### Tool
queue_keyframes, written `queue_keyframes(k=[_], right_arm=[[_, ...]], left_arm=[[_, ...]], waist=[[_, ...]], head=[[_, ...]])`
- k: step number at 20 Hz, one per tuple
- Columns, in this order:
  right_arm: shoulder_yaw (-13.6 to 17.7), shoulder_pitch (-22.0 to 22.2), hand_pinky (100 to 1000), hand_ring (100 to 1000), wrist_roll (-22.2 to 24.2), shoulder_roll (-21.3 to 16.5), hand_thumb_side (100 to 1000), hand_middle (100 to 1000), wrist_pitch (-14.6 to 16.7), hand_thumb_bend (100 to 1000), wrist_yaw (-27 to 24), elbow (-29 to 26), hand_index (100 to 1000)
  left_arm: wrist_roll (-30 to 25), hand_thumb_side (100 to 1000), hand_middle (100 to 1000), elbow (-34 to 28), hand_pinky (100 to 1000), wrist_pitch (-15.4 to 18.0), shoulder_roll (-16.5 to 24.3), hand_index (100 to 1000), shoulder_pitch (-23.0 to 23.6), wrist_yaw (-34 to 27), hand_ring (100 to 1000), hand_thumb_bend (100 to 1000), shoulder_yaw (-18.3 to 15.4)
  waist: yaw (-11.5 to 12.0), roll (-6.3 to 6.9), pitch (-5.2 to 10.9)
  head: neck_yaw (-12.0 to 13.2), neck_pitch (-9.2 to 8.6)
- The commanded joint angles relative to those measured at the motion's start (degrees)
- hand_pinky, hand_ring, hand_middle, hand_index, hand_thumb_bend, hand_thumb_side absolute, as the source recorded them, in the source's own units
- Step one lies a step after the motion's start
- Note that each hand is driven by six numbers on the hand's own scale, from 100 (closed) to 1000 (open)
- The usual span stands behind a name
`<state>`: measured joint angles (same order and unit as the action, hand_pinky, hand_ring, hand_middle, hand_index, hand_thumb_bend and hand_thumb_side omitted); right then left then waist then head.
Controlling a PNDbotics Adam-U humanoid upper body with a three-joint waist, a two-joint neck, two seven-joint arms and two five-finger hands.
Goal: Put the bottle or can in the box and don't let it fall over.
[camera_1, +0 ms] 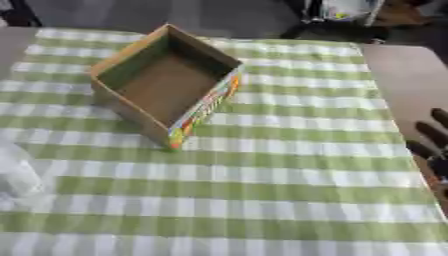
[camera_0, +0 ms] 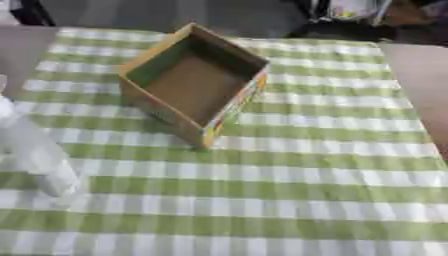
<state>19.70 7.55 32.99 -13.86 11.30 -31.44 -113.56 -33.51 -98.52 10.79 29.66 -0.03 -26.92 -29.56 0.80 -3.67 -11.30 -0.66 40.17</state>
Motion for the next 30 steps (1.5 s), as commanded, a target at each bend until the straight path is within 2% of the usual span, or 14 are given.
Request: queue_keyframes(k=[1,4,10,14,19,21,22,24,25,26,28,30], right_arm=[[0.08,-0.11,935,1000,0.24,-0.71,566,1000,0.12,100,0.42,-1.03,1000],[0.05,-0.11,936,1000,0.29,-0.59,566,1000,0.20,100,0.56,-1.03,1000],[0.05,-0.22,937,1000,0.28,-0.55,567,1000,0.06,100,0.61,-1.03,1000],[0.06,-0.27,937,1000,0.25,-0.58,569,1000,-0.14,100,0.39,-1.03,1000],[0.10,-0.44,938,1000,0.22,-0.68,570,1000,-0.44,100,0.21,-1.03,1000],[0.11,-0.46,938,1000,0.23,-0.67,570,1000,-0.50,100,0.19,-1.03,1000],[0.11,-0.47,938,1000,0.24,-0.65,570,1000,-0.52,100,0.19,-1.03,1000],[0.10,-0.49,939,1000,0.25,-0.62,570,1000,-0.56,100,0.21,-1.03,1000],[0.10,-0.51,939,1000,0.25,-0.61,571,1000,-0.58,100,0.21,-1.03,1000],[0.09,-0.52,939,1000,0.26,-0.61,571,1000,-0.61,100,0.20,-1.03,1000],[0.07,-0.56,939,1000,0.27,-0.59,571,1000,-0.67,100,0.21,-1.03,1000],[0.06,-0.60,940,1000,0.27,-0.59,571,1000,-0.70,100,0.16,-1.03,1000]], left_arm=[[-0.37,670,937,-0.44,1000,0.07,1.14,995,-0.20,0.26,1000,100,-0.85],[-1.11,681,947,-0.51,1000,0.10,1.06,1000,-0.18,0.31,1000,100,-0.72],[-6.26,668,947,-0.58,1000,1.84,1.21,1000,-0.23,0.77,1000,100,-0.79],[-9.76,647,975,-0.53,1000,4.31,1.30,1000,-0.33,2.93,1000,151,-0.83],[-14.92,597,1000,-0.44,1000,7.37,1.26,1000,-0.46,4.63,1000,140,-0.37],[-16.90,505,1000,-0.32,1000,8.60,1.24,1000,-0.59,4.39,1000,100,-0.27],[-17.67,398,1000,-0.24,1000,9.23,1.29,1000,-0.67,4.23,1000,100,-0.23],[-18.27,311,1000,-0.23,1000,10.52,1.47,1000,-0.85,4.10,1000,100,0.24],[-18.36,303,1000,-0.21,1000,11.11,1.56,1000,-0.93,4.15,1000,100,0.53],[-18.41,436,1000,-0.13,1000,11.56,1.61,1000,-1.01,4.22,1000,100,0.78],[-18.44,520,1000,0.25,1000,12.00,1.73,1000,-1.18,4.46,1000,157,1.13],[-18.45,544,1000,0.49,1000,12.56,1.85,1000,-1.25,5.16,1000,173,1.53]], waist=[[-0.01,0.13,0.41],[0.05,0.06,0.33],[0.07,0.11,0.26],[0.01,0.20,0.25],[-0.06,0.35,0.20],[-0.12,0.36,0.17],[-0.16,0.36,0.15],[-0.24,0.35,0.13],[-0.28,0.35,0.12],[-0.30,0.35,0.11],[-0.35,0.35,0.10],[-0.44,0.36,0.08]], head=[[-0.11,-0.49],[-0.03,-0.59],[-0.08,-0.94],[-0.09,-1.04],[-0.10,-1.13],[-0.10,-1.16],[-0.08,-1.16],[0.00,-1.19],[0.04,-1.19],[0.06,-1.19],[0.11,-1.22],[0.15,-1.27]])
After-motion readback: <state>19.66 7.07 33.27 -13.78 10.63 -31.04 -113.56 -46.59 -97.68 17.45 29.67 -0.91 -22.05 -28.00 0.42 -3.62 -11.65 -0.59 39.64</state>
